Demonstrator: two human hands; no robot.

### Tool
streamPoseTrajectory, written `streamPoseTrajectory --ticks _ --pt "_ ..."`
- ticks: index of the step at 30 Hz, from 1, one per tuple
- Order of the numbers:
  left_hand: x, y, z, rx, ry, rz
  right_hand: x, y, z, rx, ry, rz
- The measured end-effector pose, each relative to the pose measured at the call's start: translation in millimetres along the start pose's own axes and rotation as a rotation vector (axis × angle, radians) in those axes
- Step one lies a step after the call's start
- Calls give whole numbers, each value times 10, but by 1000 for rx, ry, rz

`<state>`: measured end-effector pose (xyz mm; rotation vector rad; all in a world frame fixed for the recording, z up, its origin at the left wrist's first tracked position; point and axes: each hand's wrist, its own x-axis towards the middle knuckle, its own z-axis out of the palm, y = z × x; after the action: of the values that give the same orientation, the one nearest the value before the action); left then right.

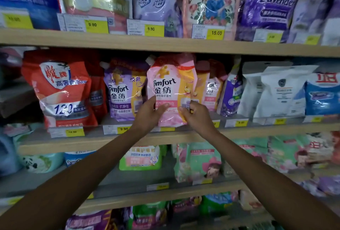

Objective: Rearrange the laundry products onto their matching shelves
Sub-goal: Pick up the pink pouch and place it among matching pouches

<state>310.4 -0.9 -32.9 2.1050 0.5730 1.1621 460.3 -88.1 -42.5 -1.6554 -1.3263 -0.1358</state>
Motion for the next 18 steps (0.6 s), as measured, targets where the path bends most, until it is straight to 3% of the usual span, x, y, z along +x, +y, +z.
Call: streamPoseTrajectory --ticks 6,14,18 --pt "384 -162 141 76 34 -67 411 247 83 29 -51 -35" --pt "464 -194 177 200 133 12 644 388 154 81 -32 -182" --pt "473 -292 222 241 65 -49 644 527 251 45 -91 -134"
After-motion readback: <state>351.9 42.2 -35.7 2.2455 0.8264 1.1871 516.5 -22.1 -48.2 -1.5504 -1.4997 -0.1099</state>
